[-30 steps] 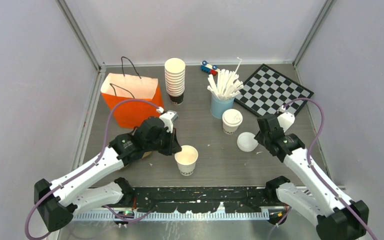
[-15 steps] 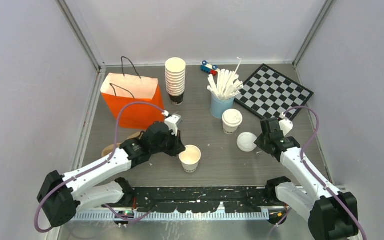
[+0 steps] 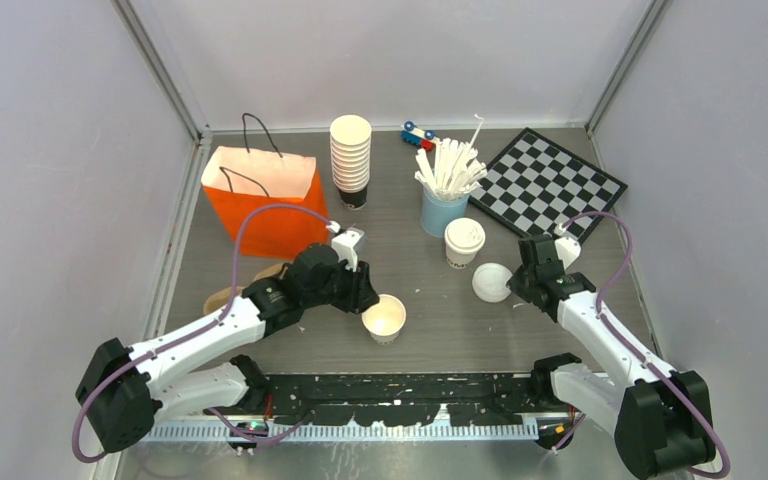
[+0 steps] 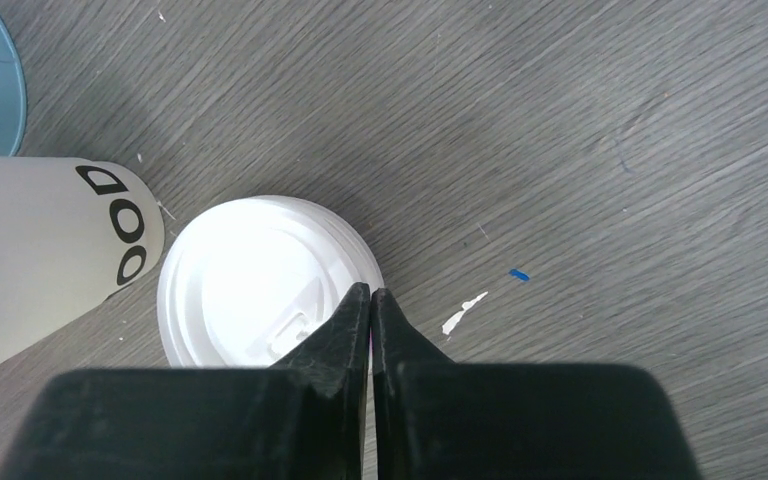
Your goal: Pack the takeout coffee
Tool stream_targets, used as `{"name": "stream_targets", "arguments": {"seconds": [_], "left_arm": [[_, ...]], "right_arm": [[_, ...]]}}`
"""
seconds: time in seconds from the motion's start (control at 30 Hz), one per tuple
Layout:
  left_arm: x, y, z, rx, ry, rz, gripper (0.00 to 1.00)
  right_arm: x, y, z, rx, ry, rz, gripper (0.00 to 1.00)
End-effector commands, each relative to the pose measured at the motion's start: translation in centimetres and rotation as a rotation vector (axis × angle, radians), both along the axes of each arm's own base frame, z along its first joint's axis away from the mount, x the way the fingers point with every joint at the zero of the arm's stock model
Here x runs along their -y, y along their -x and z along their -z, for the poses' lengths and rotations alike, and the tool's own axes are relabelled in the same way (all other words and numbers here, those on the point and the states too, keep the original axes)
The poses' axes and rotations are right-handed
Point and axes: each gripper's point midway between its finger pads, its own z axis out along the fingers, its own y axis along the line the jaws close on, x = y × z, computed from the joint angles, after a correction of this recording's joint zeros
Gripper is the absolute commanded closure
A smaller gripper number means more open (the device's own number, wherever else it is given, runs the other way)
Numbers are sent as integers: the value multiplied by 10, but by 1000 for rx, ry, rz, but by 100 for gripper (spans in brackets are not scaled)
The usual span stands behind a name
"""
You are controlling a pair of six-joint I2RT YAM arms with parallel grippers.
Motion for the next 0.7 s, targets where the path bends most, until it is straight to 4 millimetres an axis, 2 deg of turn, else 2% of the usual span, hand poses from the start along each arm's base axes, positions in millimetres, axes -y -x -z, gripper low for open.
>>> {"name": "stream_targets", "arguments": {"seconds": [0.0, 0.17, 0.3, 0.4, 0.57, 0.67], "left_arm": [[6, -2, -15, 33, 46, 9, 58], [-1, -1, -36, 69, 60, -4, 50], [-9, 1, -52, 103, 51, -9, 46], [-13, 2, -63, 122, 54, -10, 45], [-14, 7, -78, 128, 83, -4, 45], [-17, 9, -84, 133, 86, -6, 44]], "right_arm": [[1, -9, -6, 35, 5, -4, 96], [-1, -9, -6, 36, -3, -10, 100], [-2, -8, -3, 24, -14, -3, 86], [-3, -8, 0, 10, -16, -3, 82], [-6, -8, 1, 2, -27, -11, 83], [-7, -9, -3, 16, -29, -19, 92]]}}
